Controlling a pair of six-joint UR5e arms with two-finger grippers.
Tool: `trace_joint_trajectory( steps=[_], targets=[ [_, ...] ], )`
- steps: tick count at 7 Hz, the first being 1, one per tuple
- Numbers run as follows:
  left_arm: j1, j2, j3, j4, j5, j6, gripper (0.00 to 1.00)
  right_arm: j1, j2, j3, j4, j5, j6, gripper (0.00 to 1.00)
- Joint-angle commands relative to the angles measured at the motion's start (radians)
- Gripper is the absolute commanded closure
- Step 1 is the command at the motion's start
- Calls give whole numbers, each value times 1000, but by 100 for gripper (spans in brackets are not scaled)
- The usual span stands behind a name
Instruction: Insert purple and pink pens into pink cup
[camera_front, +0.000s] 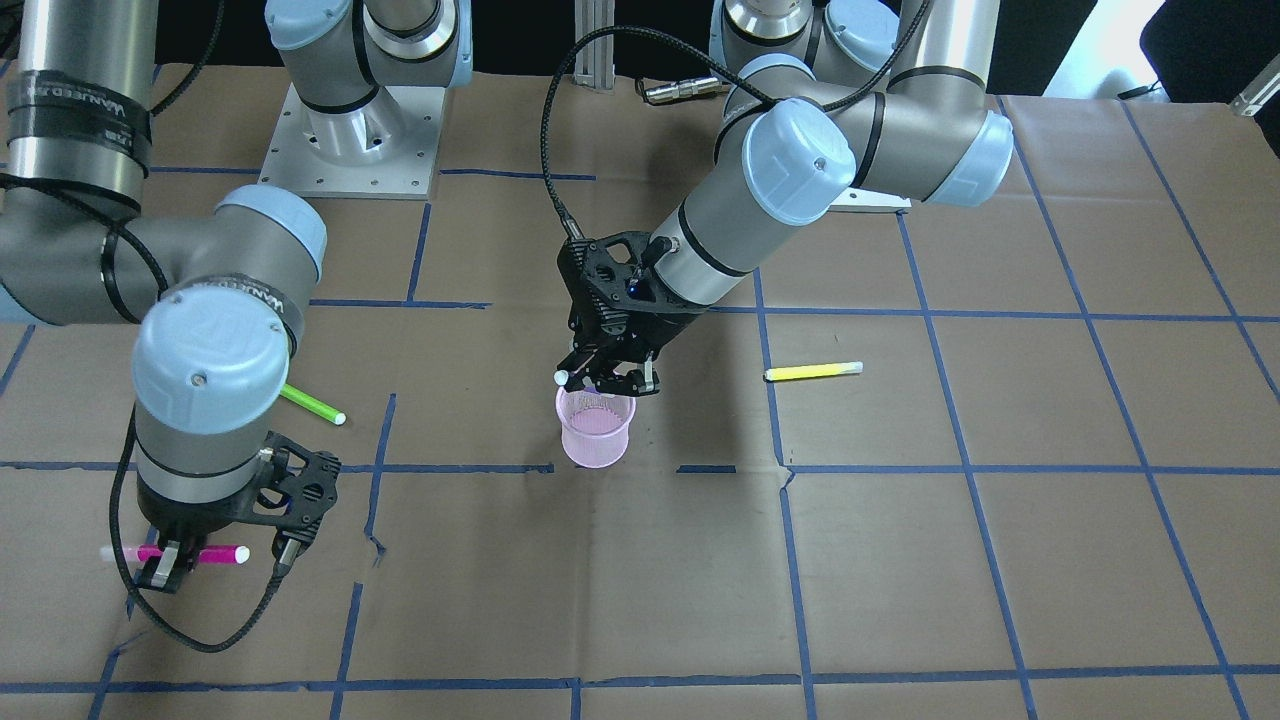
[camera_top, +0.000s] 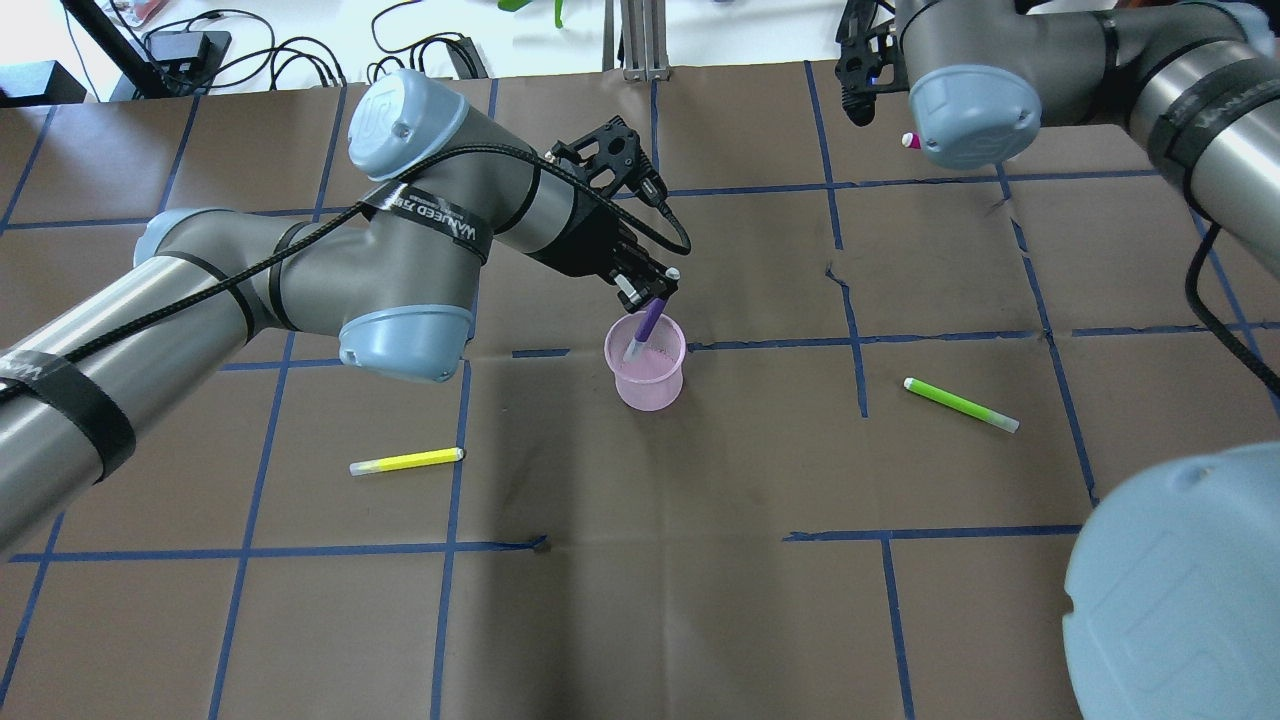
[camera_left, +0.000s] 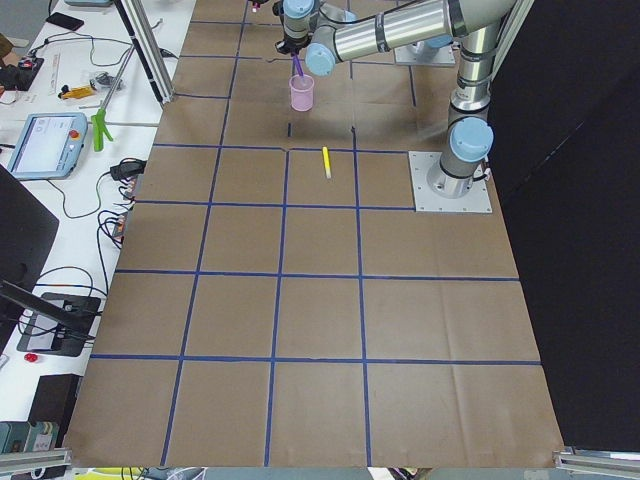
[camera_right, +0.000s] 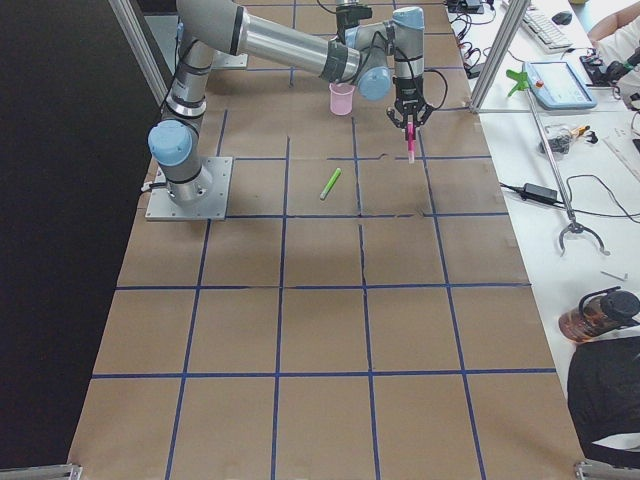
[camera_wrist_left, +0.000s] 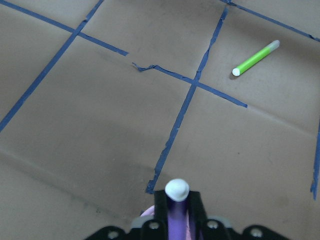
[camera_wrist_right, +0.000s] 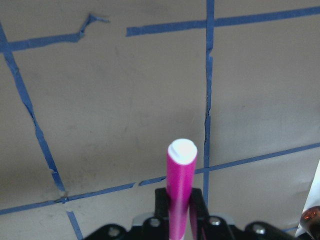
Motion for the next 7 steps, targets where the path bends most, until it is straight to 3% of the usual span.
trace_joint_trajectory(
  steps=[1, 2, 3, 5, 6, 7],
  targets=[
    [0, -11, -11, 17, 7, 3, 87, -4, -121, -3, 212, 173, 1, 92],
    [2, -25, -5, 19, 4, 6, 19, -9, -153, -6, 303, 256, 1, 92],
    [5, -31, 7, 16, 4, 3, 10, -11, -170, -9, 365, 293, 1, 92],
    [7, -14, 14, 2, 9, -10, 10, -7, -225, -2, 461, 295, -2, 92],
    [11, 4, 44, -50, 9, -42, 9, -7, -227, -5, 462, 290, -2, 92],
    [14, 12, 125, -189, 12, -63, 7, -4, -227, -3, 462, 289, -2, 91]
  ],
)
